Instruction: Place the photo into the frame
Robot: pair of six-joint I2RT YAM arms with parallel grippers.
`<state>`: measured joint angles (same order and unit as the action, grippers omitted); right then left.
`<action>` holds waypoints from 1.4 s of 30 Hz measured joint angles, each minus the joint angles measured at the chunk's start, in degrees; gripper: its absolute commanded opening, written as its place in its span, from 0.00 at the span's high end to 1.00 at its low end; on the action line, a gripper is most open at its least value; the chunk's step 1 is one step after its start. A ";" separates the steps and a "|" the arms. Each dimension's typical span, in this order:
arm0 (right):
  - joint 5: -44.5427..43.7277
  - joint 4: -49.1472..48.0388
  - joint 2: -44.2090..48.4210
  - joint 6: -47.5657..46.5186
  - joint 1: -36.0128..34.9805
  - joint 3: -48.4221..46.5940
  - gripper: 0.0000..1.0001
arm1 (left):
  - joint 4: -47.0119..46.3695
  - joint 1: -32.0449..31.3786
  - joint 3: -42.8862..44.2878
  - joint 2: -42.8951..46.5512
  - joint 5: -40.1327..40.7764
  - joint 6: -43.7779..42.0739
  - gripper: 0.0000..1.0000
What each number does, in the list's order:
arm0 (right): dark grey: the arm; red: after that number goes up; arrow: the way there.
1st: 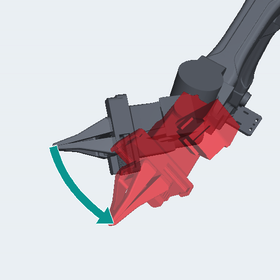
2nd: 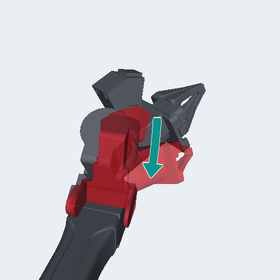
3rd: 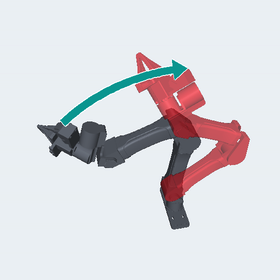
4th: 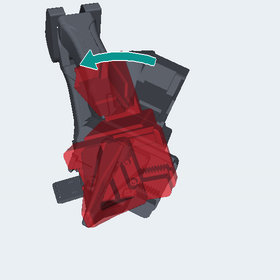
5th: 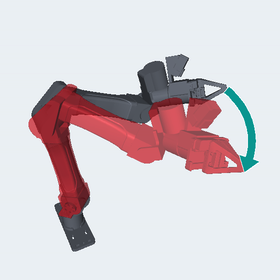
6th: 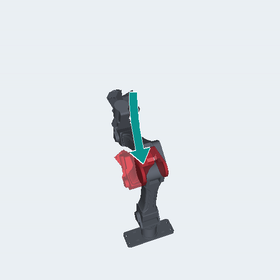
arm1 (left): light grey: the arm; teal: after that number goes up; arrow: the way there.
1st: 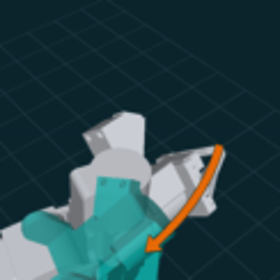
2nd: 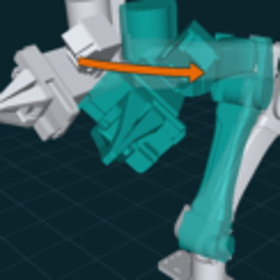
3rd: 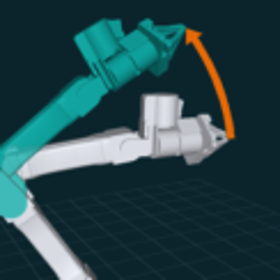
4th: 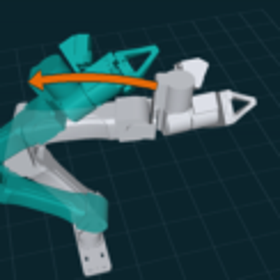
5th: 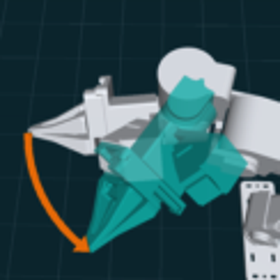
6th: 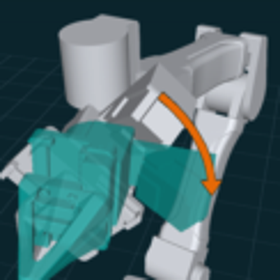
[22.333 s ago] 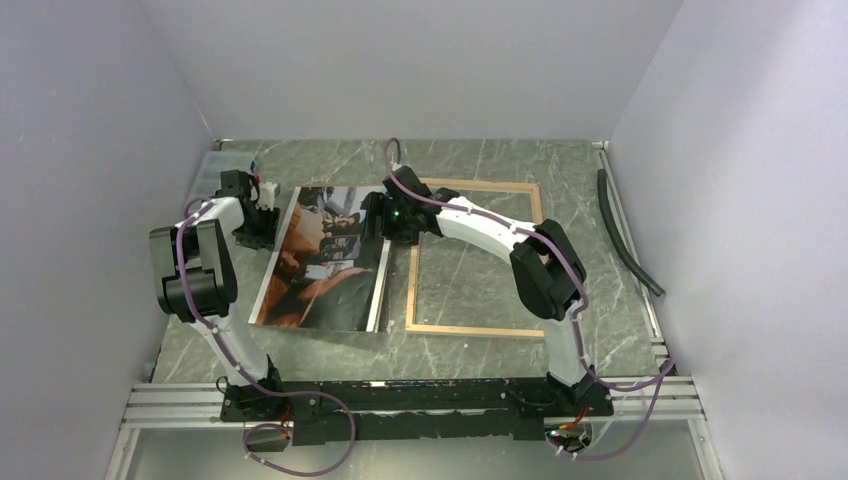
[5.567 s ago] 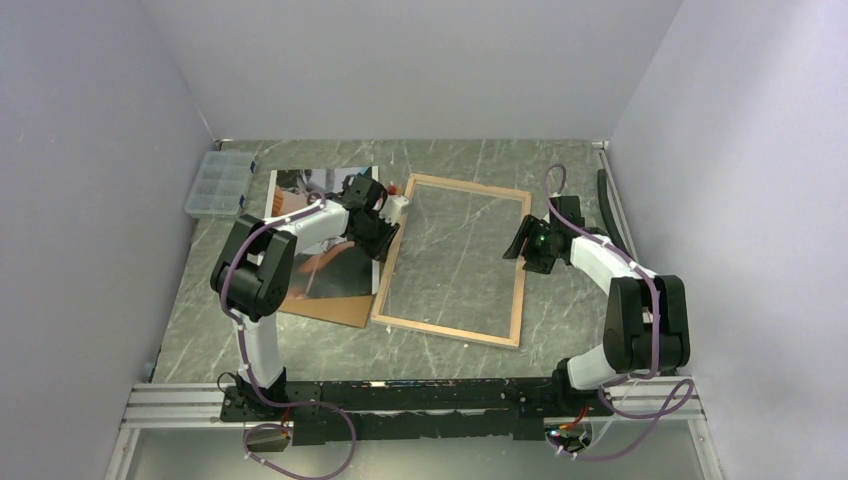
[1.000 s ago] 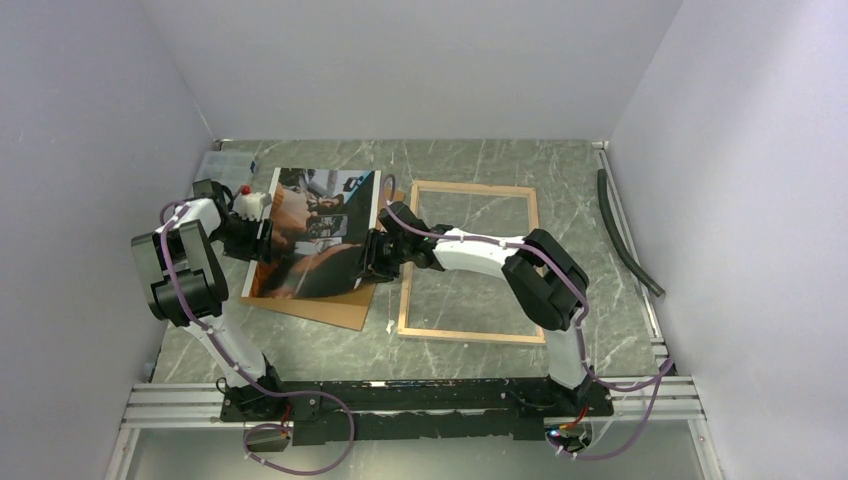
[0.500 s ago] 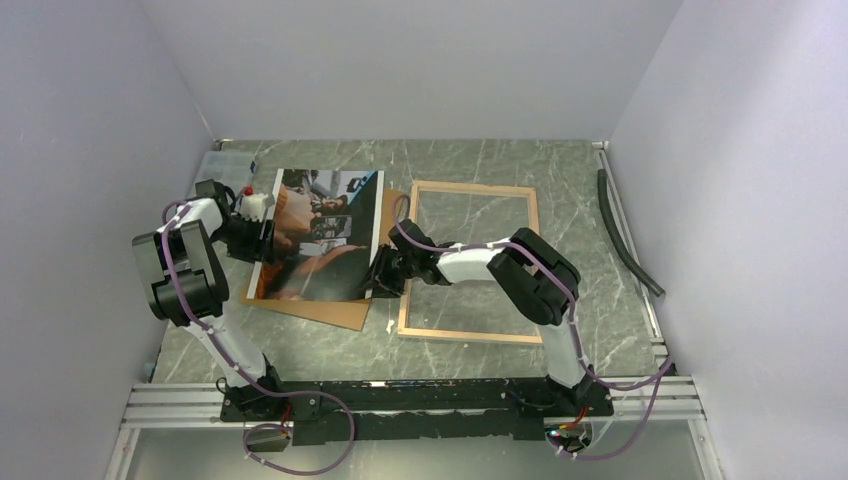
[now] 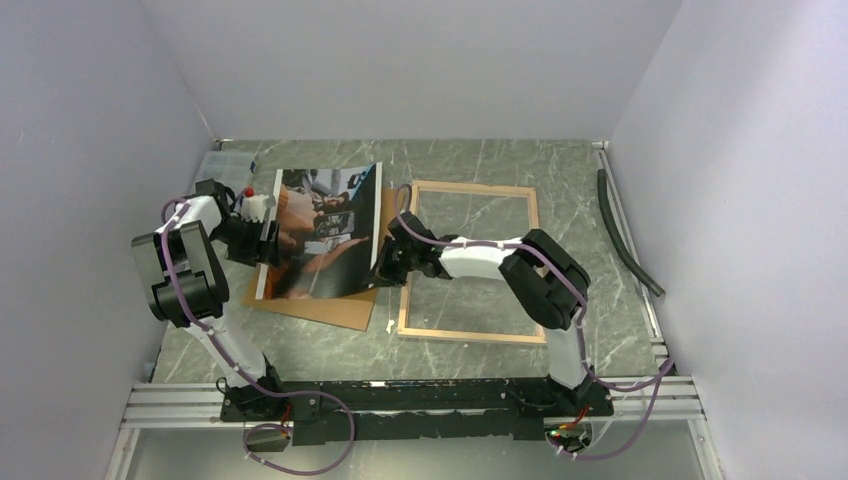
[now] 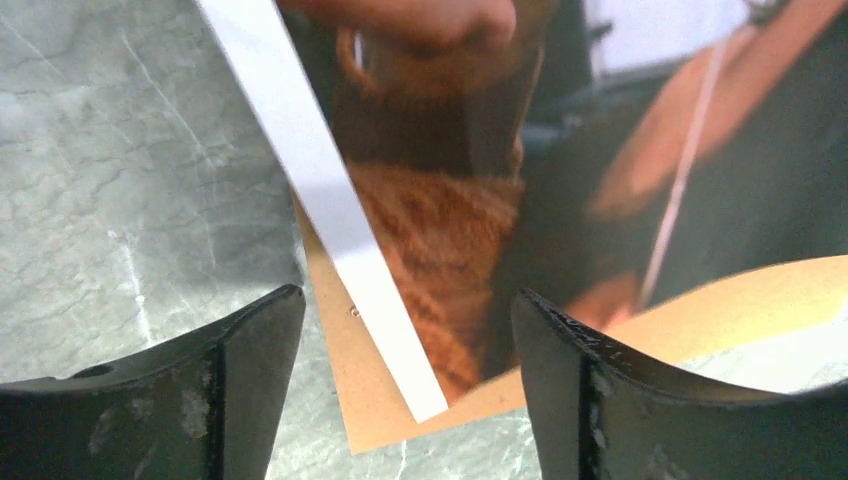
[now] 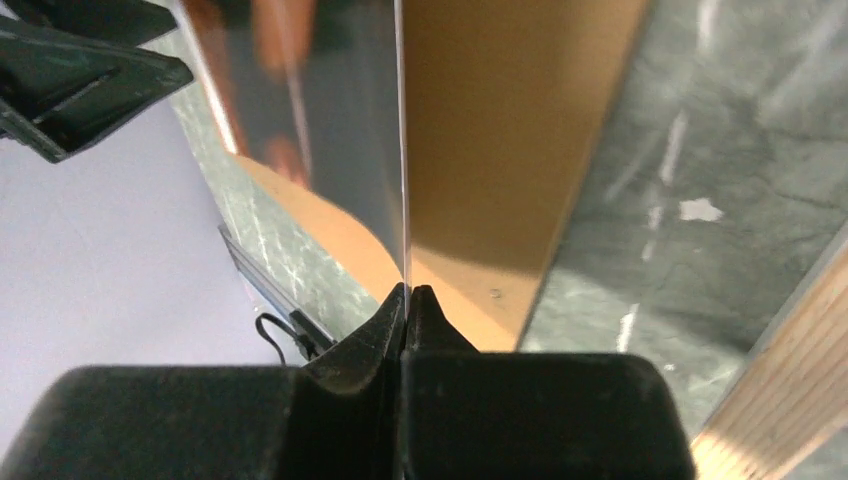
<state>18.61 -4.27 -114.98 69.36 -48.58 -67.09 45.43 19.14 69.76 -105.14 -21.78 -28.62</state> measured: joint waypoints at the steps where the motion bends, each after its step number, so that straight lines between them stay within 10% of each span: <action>1: -1.09 2.84 0.74 -2.08 0.02 -1.77 1.00 | 1.09 0.00 0.68 0.00 -0.09 0.13 0.11; 13: -24.48 42.21 20.74 -29.62 0.57 -27.76 1.00 | 7.89 0.22 11.87 4.09 -2.84 1.88 0.08; 23: -49.79 78.99 33.92 -35.19 0.81 -41.48 1.00 | 9.57 0.11 11.98 4.83 -3.30 2.86 0.09; 42: -42.86 87.89 2.62 -41.44 -8.81 -38.69 1.00 | 10.64 -1.99 11.98 6.12 -3.32 3.08 0.10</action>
<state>-24.25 83.61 -112.36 27.92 -57.39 -105.78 56.07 17.15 81.73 -99.02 -25.10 -25.54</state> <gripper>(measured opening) 0.010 0.900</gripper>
